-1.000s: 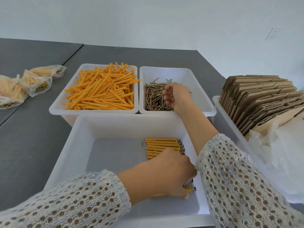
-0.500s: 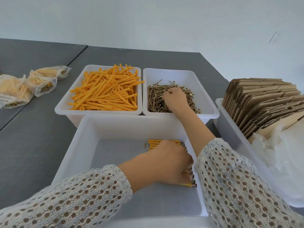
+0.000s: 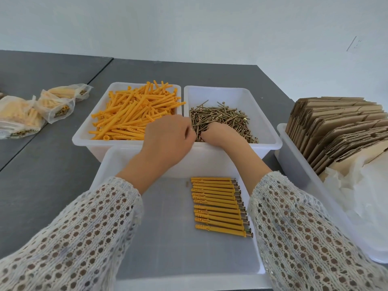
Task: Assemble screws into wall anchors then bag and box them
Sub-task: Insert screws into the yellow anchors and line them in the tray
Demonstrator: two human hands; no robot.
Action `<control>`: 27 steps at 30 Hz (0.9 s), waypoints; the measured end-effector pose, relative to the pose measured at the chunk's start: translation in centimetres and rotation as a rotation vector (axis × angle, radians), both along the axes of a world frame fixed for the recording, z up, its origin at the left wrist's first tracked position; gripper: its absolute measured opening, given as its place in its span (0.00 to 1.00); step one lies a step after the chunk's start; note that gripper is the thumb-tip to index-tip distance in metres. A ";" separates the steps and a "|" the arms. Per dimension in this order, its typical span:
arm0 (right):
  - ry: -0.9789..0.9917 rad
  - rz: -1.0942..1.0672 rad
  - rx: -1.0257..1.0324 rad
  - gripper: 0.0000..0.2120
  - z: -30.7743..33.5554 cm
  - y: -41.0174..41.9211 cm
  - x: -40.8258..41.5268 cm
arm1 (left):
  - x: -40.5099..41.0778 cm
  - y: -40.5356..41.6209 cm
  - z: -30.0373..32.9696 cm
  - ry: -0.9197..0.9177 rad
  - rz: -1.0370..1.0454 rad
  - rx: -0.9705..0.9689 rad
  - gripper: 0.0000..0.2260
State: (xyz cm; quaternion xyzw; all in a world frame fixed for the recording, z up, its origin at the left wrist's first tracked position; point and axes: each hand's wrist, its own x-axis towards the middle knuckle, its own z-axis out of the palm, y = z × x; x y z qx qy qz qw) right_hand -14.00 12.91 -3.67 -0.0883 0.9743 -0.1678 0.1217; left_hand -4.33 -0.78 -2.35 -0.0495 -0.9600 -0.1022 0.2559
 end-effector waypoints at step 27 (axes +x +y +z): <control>0.308 -0.081 -0.121 0.27 -0.1 0.0 0.6 | -1.5 -3.4 -0.8 -0.236 0.315 0.050 0.10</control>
